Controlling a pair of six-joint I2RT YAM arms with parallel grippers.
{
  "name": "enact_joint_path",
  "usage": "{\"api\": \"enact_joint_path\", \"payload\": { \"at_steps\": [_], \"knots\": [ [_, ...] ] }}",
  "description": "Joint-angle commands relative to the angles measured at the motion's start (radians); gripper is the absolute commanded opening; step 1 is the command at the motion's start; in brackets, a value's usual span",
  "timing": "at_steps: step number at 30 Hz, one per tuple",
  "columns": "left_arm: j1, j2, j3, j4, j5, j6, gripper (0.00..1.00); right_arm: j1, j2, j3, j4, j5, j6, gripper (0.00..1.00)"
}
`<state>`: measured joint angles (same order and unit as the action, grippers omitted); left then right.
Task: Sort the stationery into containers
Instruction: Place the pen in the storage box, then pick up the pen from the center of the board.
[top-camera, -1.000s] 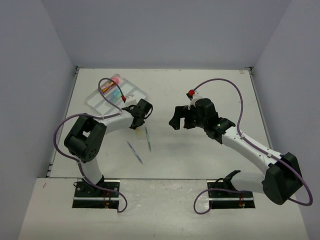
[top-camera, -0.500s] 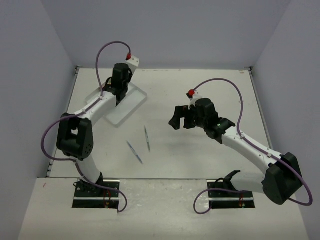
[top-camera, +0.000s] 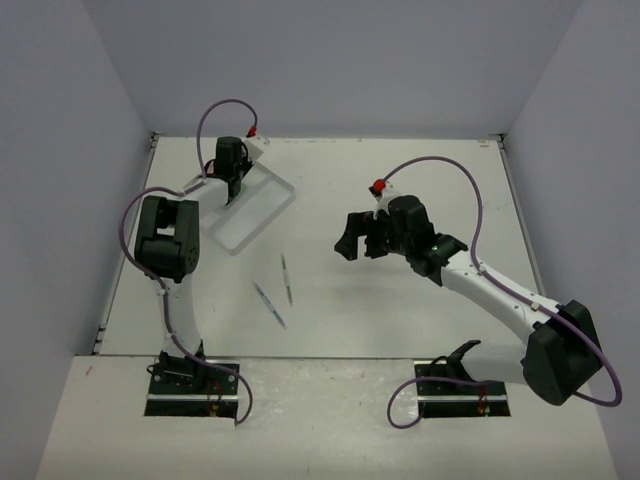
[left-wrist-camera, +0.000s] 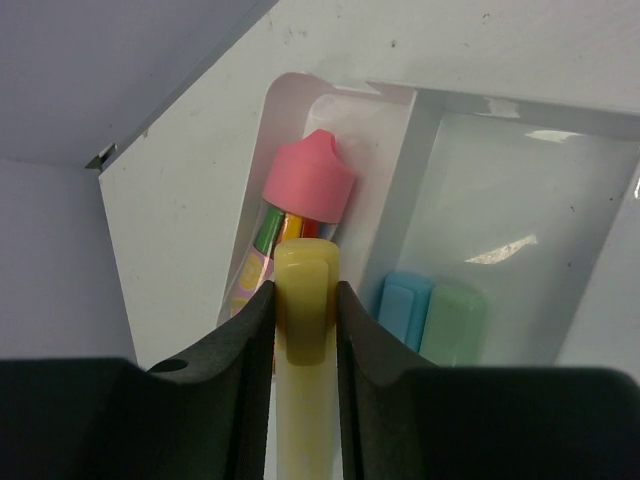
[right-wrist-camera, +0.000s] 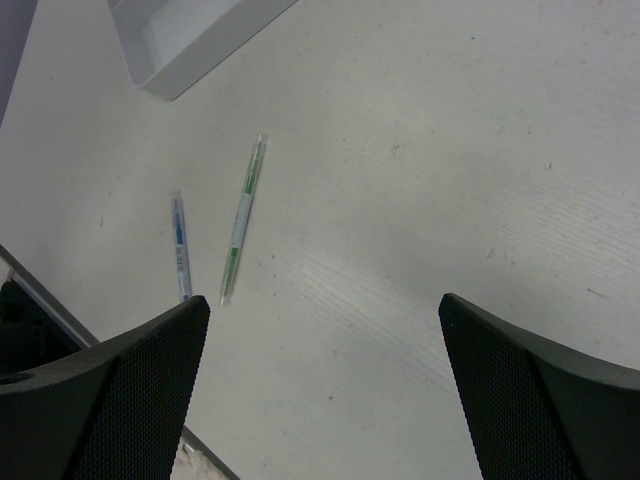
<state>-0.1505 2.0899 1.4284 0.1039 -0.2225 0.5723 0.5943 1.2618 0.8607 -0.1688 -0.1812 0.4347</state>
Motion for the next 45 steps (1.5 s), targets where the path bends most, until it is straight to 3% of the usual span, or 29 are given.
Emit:
{"api": "enact_joint_path", "payload": {
  "at_steps": [1,5,12,14,15,16,17,19,21,26,29,38,43,44,45],
  "knots": [
    [0.009,-0.017,0.015,0.019,0.049,-0.026,0.16,0.013,0.044,0.066,0.021,-0.037,-0.002,0.99],
    [0.009,-0.034,0.021,-0.037,0.079,-0.045,0.45,0.065,0.094,0.13,-0.024,0.025,0.009,0.99],
    [0.009,-0.077,0.082,-0.221,0.155,-0.119,0.67,0.208,0.275,0.291,-0.126,0.128,0.061,0.96],
    [0.009,-0.114,0.131,-0.281,0.167,-0.201,0.75,0.24,0.357,0.364,-0.175,0.156,0.079,0.93],
    [0.008,-0.139,0.142,-0.308,0.167,-0.257,0.82,0.259,0.41,0.411,-0.206,0.173,0.085,0.92],
    [0.009,-0.165,0.142,-0.325,0.132,-0.327,0.96,0.269,0.487,0.478,-0.23,0.178,0.09,0.91],
    [0.011,-0.195,0.141,-0.338,0.12,-0.402,1.0,0.278,0.521,0.505,-0.251,0.198,0.096,0.9],
    [0.012,-0.288,0.112,-0.381,0.08,-0.711,1.0,0.298,0.594,0.556,-0.298,0.202,0.104,0.86],
    [0.012,-0.395,0.057,-0.42,0.083,-0.91,1.0,0.307,0.647,0.597,-0.335,0.23,0.114,0.8],
    [0.011,-0.655,-0.188,-0.352,0.14,-1.141,1.0,0.338,0.727,0.665,-0.387,0.269,0.115,0.7],
    [0.012,-0.793,-0.327,-0.312,0.133,-1.146,1.0,0.343,0.789,0.679,-0.41,0.301,0.116,0.61],
    [0.012,-0.894,-0.437,-0.33,0.116,-1.088,1.0,0.357,0.871,0.735,-0.449,0.329,0.118,0.55],
    [0.011,-0.917,-0.475,-0.316,0.207,-1.117,1.0,0.358,0.909,0.752,-0.508,0.411,0.107,0.22],
    [0.011,-0.927,-0.483,-0.316,0.208,-1.12,1.0,0.358,0.912,0.751,-0.511,0.412,0.105,0.21],
    [0.011,-0.946,-0.491,-0.318,0.216,-1.12,1.0,0.357,0.914,0.741,-0.515,0.424,0.101,0.09]
  ]
}}
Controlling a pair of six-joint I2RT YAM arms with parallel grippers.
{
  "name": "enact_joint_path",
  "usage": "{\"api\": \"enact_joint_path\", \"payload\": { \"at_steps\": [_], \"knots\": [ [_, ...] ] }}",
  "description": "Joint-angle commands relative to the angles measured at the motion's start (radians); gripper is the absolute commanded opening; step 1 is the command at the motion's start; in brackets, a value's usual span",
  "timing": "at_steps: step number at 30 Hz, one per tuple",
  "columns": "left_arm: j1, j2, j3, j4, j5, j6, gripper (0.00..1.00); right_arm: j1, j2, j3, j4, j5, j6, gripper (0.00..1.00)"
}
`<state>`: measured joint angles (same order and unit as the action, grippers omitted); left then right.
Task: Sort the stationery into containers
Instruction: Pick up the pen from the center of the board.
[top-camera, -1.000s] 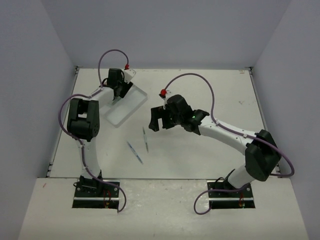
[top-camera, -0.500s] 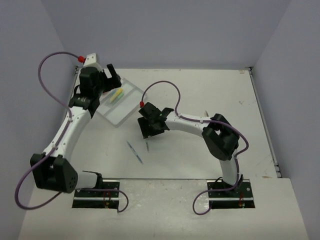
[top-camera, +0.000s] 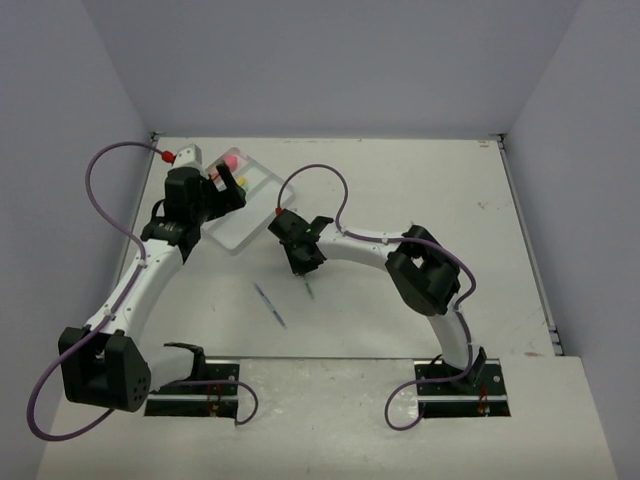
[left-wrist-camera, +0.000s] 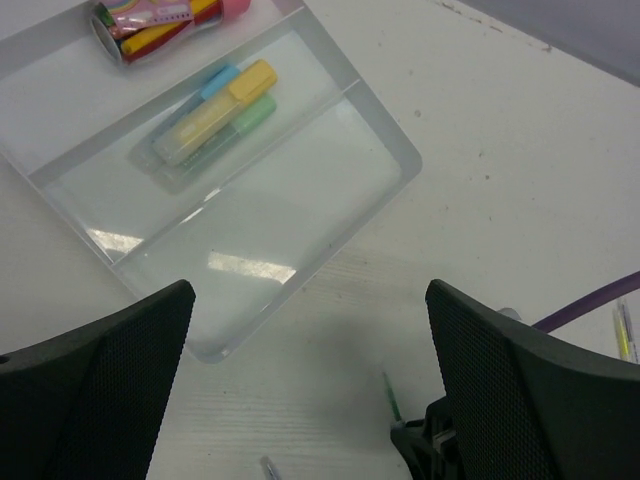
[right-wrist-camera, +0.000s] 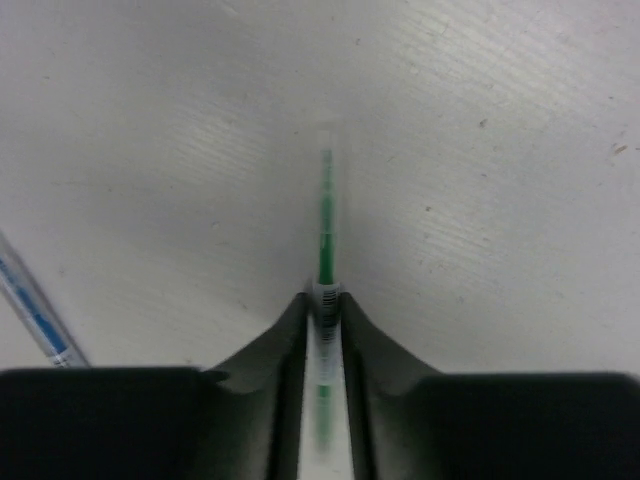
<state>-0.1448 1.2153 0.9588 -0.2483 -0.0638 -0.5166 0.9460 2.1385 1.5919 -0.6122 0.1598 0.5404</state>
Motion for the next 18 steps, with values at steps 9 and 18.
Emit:
{"api": "enact_joint_path", "payload": {
  "at_steps": [9,18],
  "knots": [
    [-0.006,-0.345,-0.032,-0.07,0.094,0.075,1.0,-0.059,-0.112,-0.128,0.116,-0.135,0.008,0.0],
    [-0.006,-0.455,-0.139,-0.141,0.086,0.141,1.0,-0.211,-0.244,-0.14,0.514,-0.205,0.462,0.0]
  ]
}}
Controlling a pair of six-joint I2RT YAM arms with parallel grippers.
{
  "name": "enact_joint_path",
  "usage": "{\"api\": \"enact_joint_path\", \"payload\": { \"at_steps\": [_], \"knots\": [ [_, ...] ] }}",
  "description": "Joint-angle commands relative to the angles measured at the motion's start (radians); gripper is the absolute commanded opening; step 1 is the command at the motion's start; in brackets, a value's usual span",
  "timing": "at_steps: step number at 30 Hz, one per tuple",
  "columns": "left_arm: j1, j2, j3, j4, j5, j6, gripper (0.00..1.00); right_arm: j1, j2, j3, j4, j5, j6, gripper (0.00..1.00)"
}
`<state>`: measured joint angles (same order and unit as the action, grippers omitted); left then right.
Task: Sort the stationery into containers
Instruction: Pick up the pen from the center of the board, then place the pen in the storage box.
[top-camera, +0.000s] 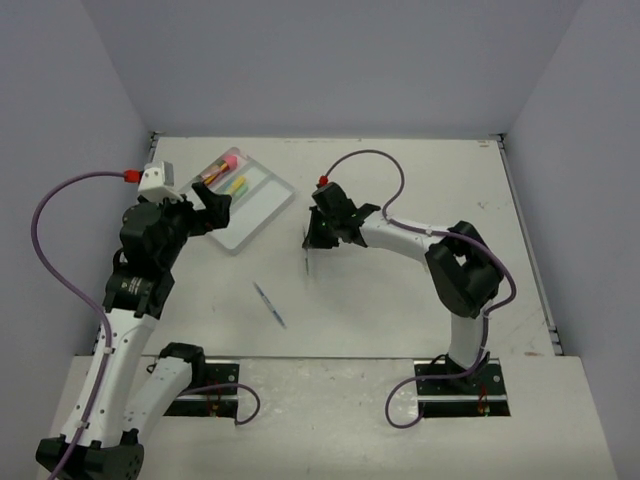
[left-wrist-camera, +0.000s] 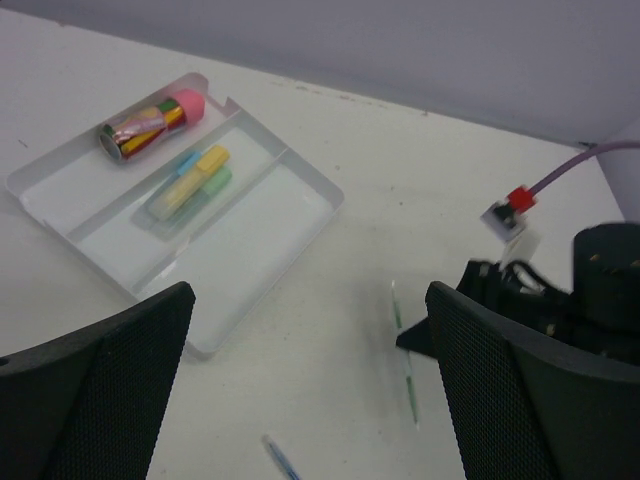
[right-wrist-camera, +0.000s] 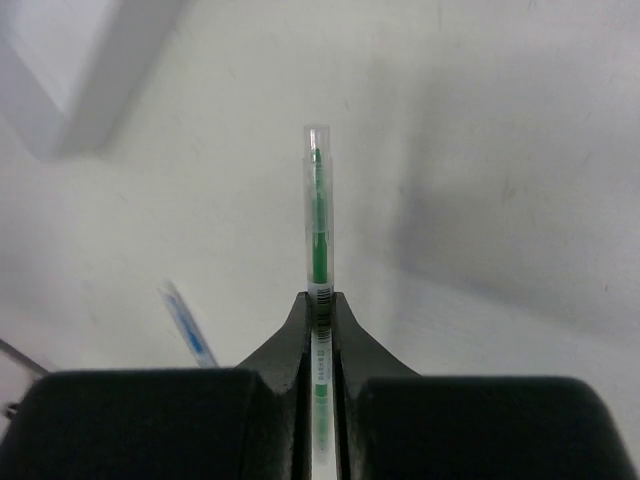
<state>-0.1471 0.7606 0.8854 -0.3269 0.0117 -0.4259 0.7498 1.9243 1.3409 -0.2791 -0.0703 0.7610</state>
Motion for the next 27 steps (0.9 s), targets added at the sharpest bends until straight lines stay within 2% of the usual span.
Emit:
{"api": "enact_joint_path", "payload": {
  "at_steps": [1,5,14,20,22,24,25,27],
  "knots": [
    [-0.003,-0.003,-0.073,-0.064,0.006,0.054,1.0,-0.018,-0.006,0.146,0.176,0.034,0.273,0.0],
    [-0.003,-0.014,-0.097,-0.078,-0.04,0.08,1.0,-0.027,0.146,0.389,0.129,0.044,0.43,0.0],
    [-0.003,-0.034,-0.149,-0.075,-0.067,0.102,1.0,-0.026,0.491,0.867,-0.053,0.006,0.479,0.0],
    [-0.003,-0.035,-0.144,-0.063,-0.066,0.101,1.0,-0.009,0.475,0.764,-0.007,0.035,0.481,0.02],
    [-0.003,-0.028,-0.142,-0.063,-0.058,0.098,1.0,-0.003,0.462,0.734,0.011,0.042,0.469,0.09],
    [-0.002,-0.021,-0.14,-0.065,-0.054,0.086,1.0,-0.001,0.449,0.717,0.018,0.039,0.451,0.39],
    [-0.002,-0.016,-0.141,-0.066,-0.052,0.082,1.0,-0.001,0.447,0.718,0.018,0.034,0.439,0.45],
    [-0.003,0.004,-0.138,-0.072,-0.047,0.068,1.0,-0.002,0.426,0.72,0.019,0.028,0.396,0.52]
  ]
}}
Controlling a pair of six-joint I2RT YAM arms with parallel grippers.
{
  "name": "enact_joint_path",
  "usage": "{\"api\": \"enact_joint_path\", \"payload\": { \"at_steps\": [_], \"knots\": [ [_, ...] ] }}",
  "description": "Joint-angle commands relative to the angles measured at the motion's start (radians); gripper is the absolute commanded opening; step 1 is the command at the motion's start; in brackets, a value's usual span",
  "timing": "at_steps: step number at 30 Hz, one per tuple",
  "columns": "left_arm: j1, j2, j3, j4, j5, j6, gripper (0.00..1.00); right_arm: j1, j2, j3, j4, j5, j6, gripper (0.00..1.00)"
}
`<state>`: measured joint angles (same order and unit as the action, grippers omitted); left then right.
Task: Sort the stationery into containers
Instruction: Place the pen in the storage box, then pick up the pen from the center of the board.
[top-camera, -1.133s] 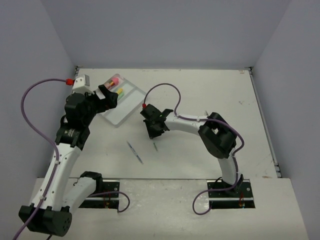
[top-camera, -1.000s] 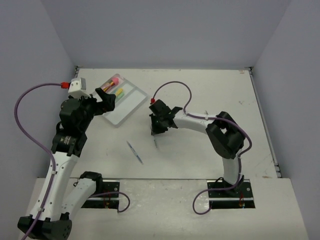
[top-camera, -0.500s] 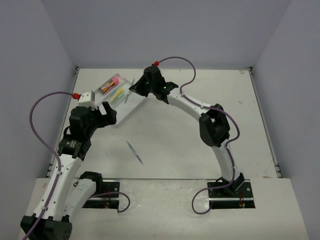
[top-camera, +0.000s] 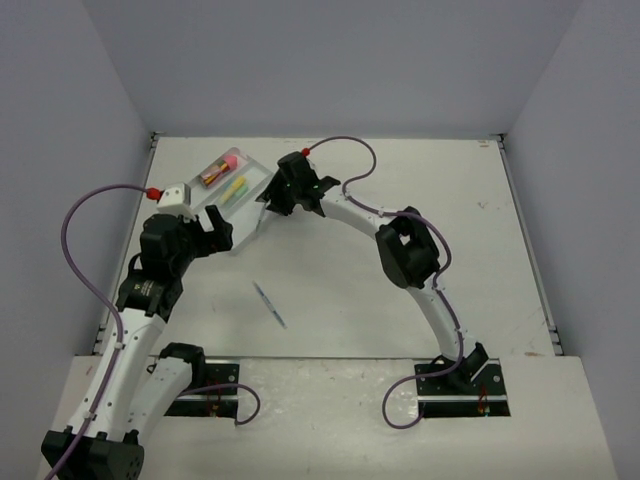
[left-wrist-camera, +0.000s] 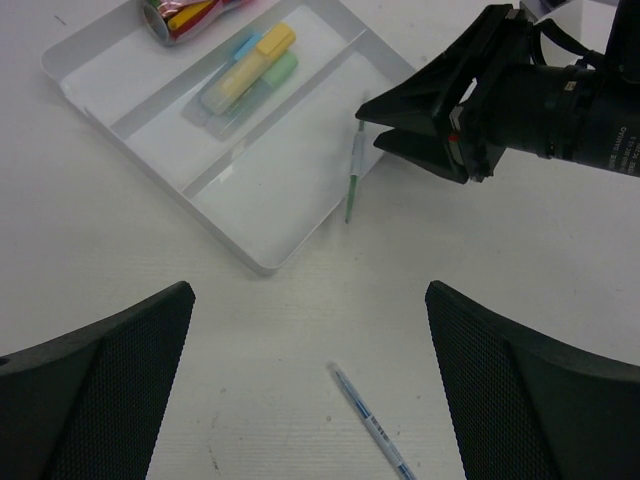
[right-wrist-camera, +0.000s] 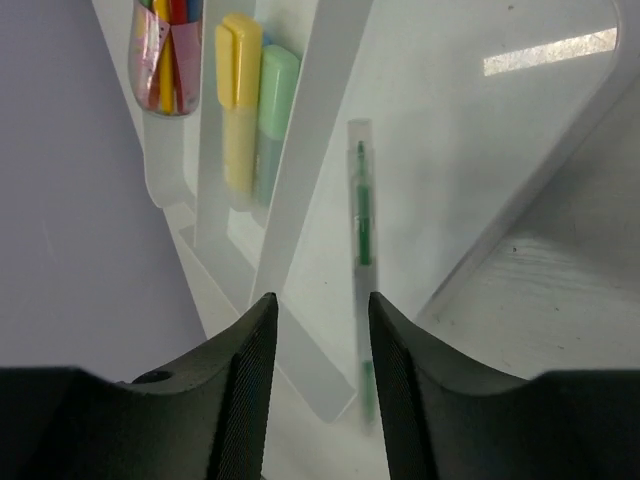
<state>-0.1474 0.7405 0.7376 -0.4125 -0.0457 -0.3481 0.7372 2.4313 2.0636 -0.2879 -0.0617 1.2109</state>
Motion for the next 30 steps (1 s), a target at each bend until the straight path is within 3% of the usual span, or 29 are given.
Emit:
{"api": "enact_joint_path", "payload": {
  "at_steps": [1,4,7,8,13,20,30],
  "knots": [
    [-0.003,0.034,0.011,0.01,0.014,-0.018,1.0,0.01,-0.091,-0.002,0.028,0.016,-0.075,0.55],
    [-0.002,0.054,0.017,0.003,0.017,-0.041,1.0,0.008,-0.137,0.001,0.005,0.027,-0.15,0.57],
    [-0.003,0.049,0.058,-0.017,-0.061,-0.06,1.0,0.033,-0.251,-0.051,-0.046,0.081,-0.392,0.54],
    [-0.001,0.045,0.067,-0.021,-0.094,-0.064,1.0,0.045,-0.256,-0.07,-0.069,0.086,-0.402,0.54],
    [-0.001,0.015,0.12,-0.042,-0.229,-0.082,1.0,0.181,-0.386,-0.293,-0.206,0.166,-0.672,0.53],
    [-0.001,-0.009,0.114,-0.042,-0.258,-0.061,1.0,0.375,-0.333,-0.323,-0.359,0.244,-0.732,0.49],
    [-0.002,-0.003,0.08,-0.042,-0.253,-0.031,1.0,0.406,-0.215,-0.33,-0.391,0.204,-0.772,0.4]
  ]
}}
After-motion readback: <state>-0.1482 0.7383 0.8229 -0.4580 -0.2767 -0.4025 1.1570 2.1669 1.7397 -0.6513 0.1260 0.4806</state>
